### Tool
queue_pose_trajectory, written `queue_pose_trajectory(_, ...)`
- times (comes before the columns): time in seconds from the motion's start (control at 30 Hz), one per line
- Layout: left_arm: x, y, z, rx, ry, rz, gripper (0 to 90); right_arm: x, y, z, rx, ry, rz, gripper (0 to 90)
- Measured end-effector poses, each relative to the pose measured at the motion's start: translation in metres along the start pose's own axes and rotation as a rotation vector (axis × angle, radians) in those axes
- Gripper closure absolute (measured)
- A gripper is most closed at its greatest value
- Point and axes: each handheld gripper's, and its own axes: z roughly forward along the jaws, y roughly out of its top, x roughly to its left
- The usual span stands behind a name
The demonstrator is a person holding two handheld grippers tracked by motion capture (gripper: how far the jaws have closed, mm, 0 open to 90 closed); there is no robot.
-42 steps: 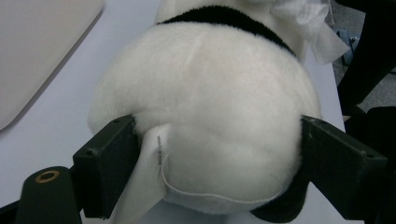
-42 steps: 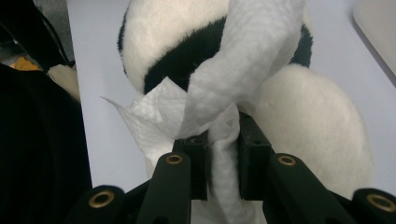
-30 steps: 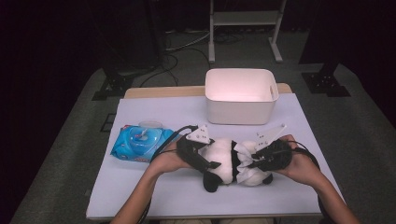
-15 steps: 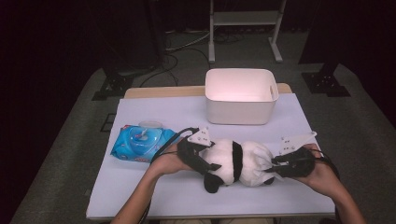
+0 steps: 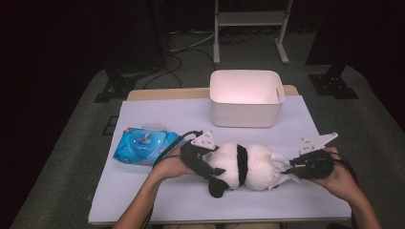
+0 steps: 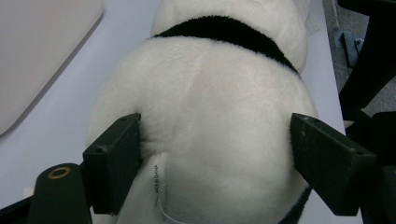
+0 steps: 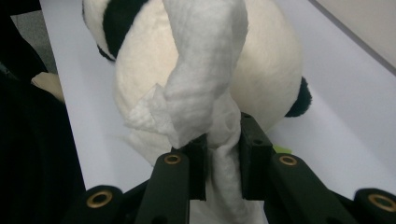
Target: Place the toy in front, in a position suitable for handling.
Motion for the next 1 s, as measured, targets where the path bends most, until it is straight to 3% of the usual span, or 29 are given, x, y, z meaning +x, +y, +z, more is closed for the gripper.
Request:
queue_pose_trajectory(0.17, -0.002, 0.001, 0.0, 0.012, -0.006, 0.009, 19.2, -0.003, 0.021, 0.003, -0.013, 0.013, -0.028, 75.6)
queue_pose_trajectory(0.37, -0.003, 0.0, -0.001, 0.02, -0.013, 0.014, 18.9, -0.001, 0.056, 0.021, 0.019, 0.037, -0.091, 75.6)
queue_pose_trajectory(0.53, -0.004, 0.001, -0.002, 0.021, -0.013, 0.012, 18.5, 0.003, 0.075, 0.036, 0.038, 0.066, -0.133, 75.8)
queue_pose_trajectory(0.7, -0.001, 0.008, -0.006, 0.029, -0.012, 0.006, 16.7, 0.006, 0.076, 0.044, 0.047, 0.091, -0.144, 77.0)
queue_pose_trajectory(0.9, 0.006, 0.027, -0.01, 0.022, -0.008, 0.041, 16.7, 0.011, 0.071, 0.043, 0.036, 0.088, -0.149, 77.3)
queue_pose_trajectory(1.0, 0.011, 0.031, -0.002, 0.064, -0.007, 0.046, 16.7, 0.015, 0.07, 0.042, 0.037, 0.08, -0.159, 77.3)
